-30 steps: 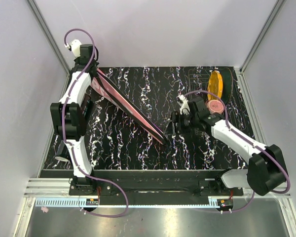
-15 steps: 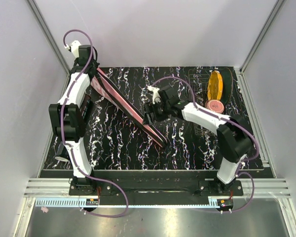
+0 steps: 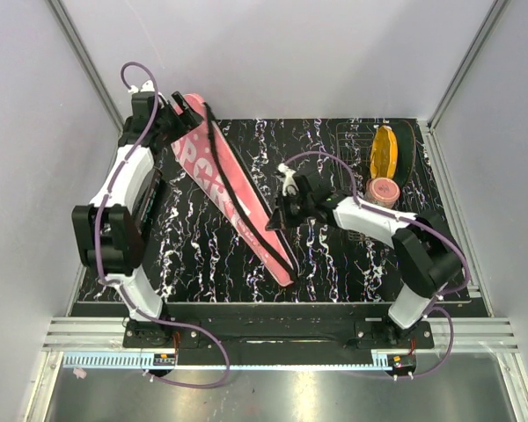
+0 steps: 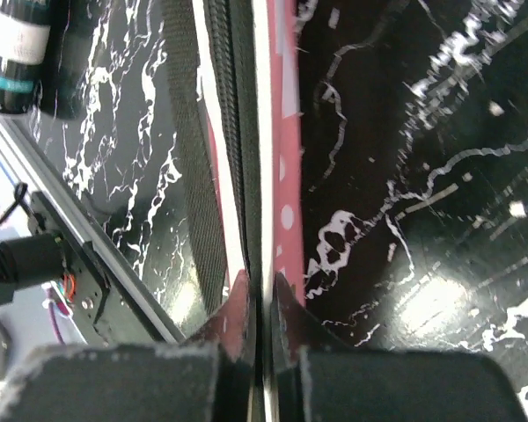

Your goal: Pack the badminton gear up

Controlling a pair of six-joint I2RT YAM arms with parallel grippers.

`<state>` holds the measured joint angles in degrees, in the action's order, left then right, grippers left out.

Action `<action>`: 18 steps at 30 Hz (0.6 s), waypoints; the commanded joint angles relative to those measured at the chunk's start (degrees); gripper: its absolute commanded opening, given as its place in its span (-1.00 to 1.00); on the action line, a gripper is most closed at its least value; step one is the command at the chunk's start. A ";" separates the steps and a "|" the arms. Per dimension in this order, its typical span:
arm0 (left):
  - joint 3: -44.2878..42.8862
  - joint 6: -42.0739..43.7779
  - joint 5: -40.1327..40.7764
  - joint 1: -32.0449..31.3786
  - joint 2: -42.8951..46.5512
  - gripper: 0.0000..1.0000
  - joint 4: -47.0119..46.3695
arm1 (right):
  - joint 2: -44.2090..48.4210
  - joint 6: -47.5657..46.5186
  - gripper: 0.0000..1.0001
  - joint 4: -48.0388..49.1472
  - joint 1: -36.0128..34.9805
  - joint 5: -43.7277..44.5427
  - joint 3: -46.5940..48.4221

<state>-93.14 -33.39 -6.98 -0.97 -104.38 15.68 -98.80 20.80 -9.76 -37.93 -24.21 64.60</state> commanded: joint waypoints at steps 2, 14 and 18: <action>9.01 -5.61 -21.20 -0.17 14.62 0.69 -14.58 | 3.44 10.38 -1.00 8.42 8.89 -9.26 -9.13; 33.55 3.49 -28.54 -16.86 36.51 0.47 -16.58 | 11.78 6.02 -0.05 -4.11 10.07 8.08 -13.28; 38.29 6.58 -22.56 -19.50 43.53 0.47 -13.32 | 18.53 5.83 0.46 -13.51 10.07 20.84 -12.30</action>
<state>-57.76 -32.95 -35.35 -19.35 -67.57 0.51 -88.53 28.01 -15.20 -27.64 -18.63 49.28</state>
